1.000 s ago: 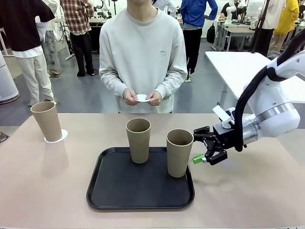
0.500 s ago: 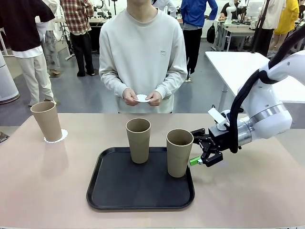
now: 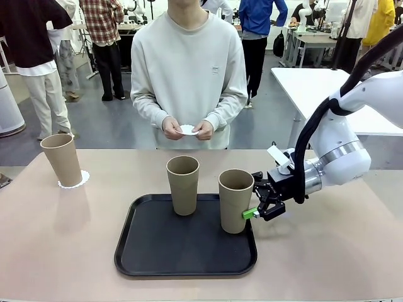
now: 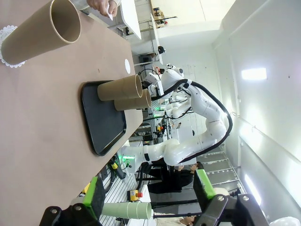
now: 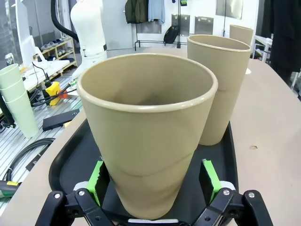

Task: Place coasters on the table and set cups on them.
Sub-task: Take one Reusable plastic cup from the Flat Tray and place it on a coaster set by the human.

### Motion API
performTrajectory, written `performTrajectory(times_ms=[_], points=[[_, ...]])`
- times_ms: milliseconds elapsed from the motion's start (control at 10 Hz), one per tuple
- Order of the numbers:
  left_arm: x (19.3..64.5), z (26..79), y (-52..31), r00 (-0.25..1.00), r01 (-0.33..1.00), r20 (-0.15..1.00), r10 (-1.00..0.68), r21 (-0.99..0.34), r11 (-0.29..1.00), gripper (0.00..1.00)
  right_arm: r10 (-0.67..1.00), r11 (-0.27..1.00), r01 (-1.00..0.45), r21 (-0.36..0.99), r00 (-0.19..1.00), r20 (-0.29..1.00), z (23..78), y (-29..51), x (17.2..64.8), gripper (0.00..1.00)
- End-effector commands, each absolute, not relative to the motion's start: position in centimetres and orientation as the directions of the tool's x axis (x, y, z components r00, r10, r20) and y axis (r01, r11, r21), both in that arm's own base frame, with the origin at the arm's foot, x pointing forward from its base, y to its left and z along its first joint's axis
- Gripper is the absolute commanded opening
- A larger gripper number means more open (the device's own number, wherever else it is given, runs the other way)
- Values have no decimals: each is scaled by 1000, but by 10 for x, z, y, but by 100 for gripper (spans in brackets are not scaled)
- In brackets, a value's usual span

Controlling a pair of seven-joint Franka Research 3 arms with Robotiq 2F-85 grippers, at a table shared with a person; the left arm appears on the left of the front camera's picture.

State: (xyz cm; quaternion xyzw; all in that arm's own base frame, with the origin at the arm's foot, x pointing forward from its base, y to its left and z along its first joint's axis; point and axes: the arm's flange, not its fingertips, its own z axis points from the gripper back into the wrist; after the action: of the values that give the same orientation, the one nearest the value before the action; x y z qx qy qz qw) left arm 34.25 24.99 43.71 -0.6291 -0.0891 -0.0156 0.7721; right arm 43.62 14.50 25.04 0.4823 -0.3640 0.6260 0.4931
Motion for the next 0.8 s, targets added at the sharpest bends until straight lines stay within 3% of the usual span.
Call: performTrajectory(times_ms=[0, 700], points=[[341, 439, 250, 983, 133, 155, 95, -970, 202, 100, 230, -246, -969, 8, -51, 972, 247, 157, 445, 100], [341, 439, 250, 983, 133, 155, 95, -970, 202, 100, 253, -303, -950, 72, -8, 967, 245, 168, 441, 100]])
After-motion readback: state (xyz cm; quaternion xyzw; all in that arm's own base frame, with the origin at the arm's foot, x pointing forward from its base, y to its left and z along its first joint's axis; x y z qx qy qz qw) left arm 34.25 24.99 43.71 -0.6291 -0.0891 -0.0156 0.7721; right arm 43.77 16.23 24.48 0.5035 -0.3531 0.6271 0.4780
